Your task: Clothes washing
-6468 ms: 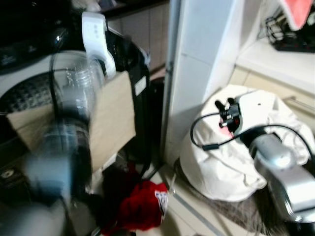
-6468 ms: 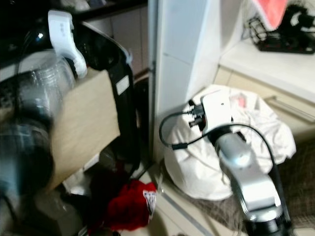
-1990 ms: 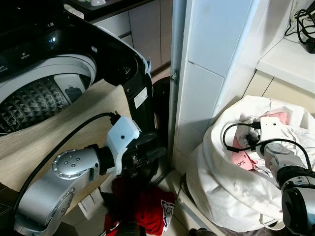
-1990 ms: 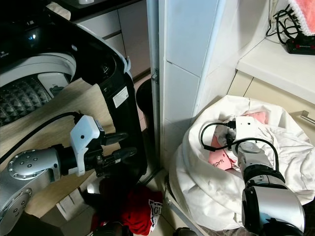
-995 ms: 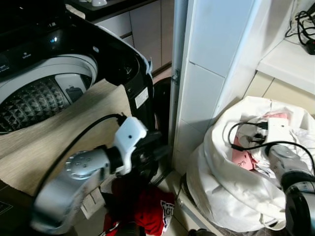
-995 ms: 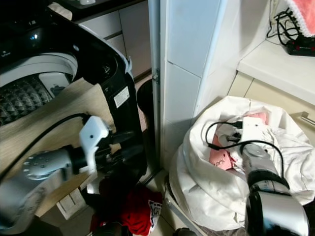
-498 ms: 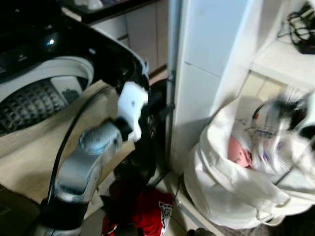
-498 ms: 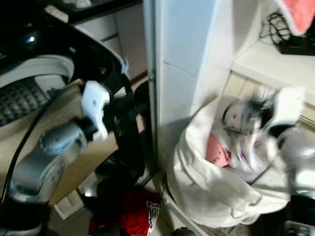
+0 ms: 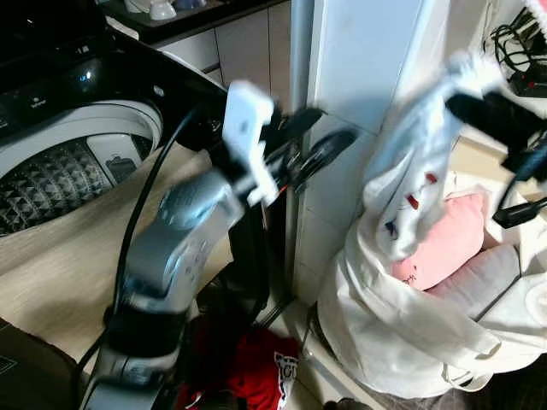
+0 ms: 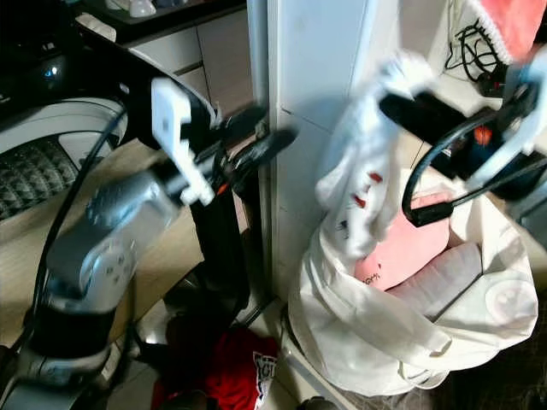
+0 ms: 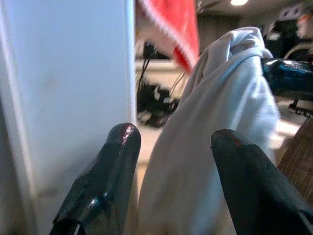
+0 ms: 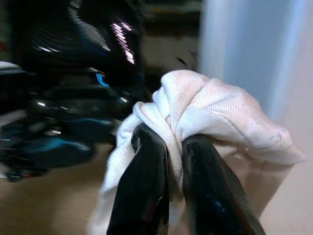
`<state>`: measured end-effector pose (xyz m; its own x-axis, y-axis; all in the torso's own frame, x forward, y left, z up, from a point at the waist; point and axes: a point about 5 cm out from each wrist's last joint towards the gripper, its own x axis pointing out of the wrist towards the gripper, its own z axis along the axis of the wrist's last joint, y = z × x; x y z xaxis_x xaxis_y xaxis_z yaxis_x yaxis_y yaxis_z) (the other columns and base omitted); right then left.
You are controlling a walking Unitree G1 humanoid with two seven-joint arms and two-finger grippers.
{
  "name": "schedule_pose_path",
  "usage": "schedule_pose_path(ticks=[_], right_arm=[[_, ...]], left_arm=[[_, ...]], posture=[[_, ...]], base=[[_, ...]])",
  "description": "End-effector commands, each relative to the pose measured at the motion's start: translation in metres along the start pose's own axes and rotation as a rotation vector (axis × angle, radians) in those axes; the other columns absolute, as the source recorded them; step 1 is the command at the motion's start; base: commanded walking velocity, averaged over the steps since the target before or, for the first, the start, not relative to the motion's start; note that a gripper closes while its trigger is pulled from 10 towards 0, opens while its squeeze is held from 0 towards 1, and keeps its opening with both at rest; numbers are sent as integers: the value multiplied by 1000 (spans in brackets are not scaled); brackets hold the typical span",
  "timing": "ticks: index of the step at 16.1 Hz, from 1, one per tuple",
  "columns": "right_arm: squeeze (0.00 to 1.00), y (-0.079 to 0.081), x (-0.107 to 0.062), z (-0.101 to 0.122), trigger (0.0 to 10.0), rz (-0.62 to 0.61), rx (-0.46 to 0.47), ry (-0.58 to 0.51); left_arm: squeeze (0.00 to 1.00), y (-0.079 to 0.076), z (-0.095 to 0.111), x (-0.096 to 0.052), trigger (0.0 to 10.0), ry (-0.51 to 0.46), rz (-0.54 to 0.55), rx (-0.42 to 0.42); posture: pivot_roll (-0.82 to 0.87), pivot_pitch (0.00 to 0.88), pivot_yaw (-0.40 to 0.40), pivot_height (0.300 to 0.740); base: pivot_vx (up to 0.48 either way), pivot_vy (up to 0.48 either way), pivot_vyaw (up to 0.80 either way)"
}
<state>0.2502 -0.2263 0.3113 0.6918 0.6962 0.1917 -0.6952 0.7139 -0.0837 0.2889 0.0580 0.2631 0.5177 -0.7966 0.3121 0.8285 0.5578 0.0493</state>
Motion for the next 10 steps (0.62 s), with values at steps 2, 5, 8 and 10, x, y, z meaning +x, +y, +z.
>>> schedule_pose_path(ticks=[2, 5, 8, 10], right_arm=[[0, 4, 6, 2, 0, 37, 33, -13], [0, 11, 18, -5, 0, 81, 81, 12], [0, 13, 23, -5, 0, 111, 96, 10], [0, 16, 24, -7, 0, 124, 101, 14]], left_arm=[[1000, 2, 0, 4, 10000, -14, -34, -40], [1000, -9, -11, 11, 10000, 25, -110, -112], [0, -18, -16, 12, 10000, 13, -164, -213], [0, -27, -20, 12, 10000, 10, -207, -284]], posture=[[-123, 0, 26, 740], [-122, 0, 16, 740], [-121, 0, 11, 740], [-121, 0, 11, 740]], base=[[0, 0, 0], [0, 0, 0], [0, 0, 0], [0, 0, 0]])
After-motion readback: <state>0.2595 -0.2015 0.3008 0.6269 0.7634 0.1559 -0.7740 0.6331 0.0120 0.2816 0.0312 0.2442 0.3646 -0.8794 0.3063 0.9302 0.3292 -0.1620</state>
